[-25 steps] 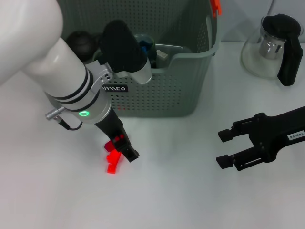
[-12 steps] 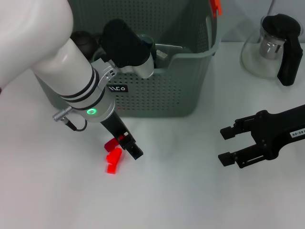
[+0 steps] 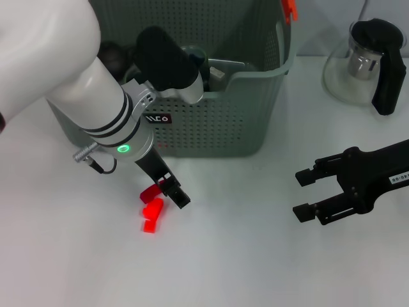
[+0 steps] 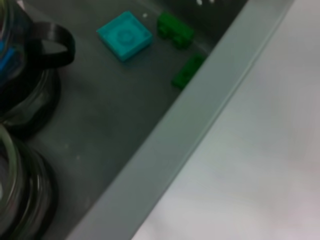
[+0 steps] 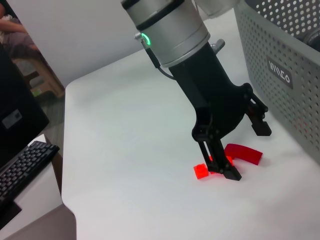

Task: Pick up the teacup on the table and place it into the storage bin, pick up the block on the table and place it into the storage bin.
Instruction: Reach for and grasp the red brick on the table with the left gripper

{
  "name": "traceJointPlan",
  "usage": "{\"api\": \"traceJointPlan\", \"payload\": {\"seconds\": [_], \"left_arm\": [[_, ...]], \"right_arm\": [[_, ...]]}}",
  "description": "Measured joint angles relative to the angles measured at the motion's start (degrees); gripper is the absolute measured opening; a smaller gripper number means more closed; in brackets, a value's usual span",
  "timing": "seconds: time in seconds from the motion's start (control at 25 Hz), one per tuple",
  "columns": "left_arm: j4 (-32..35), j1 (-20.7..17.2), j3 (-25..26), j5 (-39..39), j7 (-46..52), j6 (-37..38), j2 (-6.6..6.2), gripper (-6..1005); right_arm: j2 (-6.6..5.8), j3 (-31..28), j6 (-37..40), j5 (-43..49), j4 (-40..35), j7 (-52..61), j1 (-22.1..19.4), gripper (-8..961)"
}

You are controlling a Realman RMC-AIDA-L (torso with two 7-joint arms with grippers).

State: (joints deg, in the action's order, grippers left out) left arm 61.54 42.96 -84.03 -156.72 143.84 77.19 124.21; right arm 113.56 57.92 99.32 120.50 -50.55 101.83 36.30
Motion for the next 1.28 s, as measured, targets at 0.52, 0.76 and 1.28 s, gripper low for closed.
{"api": "traceJointPlan", "payload": {"seconds": [0.52,0.76,1.28], "left_arm": [[-3.0,-0.2,0.2,-0.2,0.1,-3.3,-0.12,860],[-4.6,-0.1,0.2,-1.4,0.1,-5.6,-0.2,740],[-4.7,-0.4,0.2,-1.8,0.1,-5.9,-0.22,561]], "right_arm": [[0.23,0.0,-0.3,0.0,0.2,-0.2,0.0,837],[0.29,0.0,-0.4,0.0,0.4,-0.2,0.0,837],[0.53,-0.1,-0.5,0.0,0.4,-0.3,0.0,838]]}}
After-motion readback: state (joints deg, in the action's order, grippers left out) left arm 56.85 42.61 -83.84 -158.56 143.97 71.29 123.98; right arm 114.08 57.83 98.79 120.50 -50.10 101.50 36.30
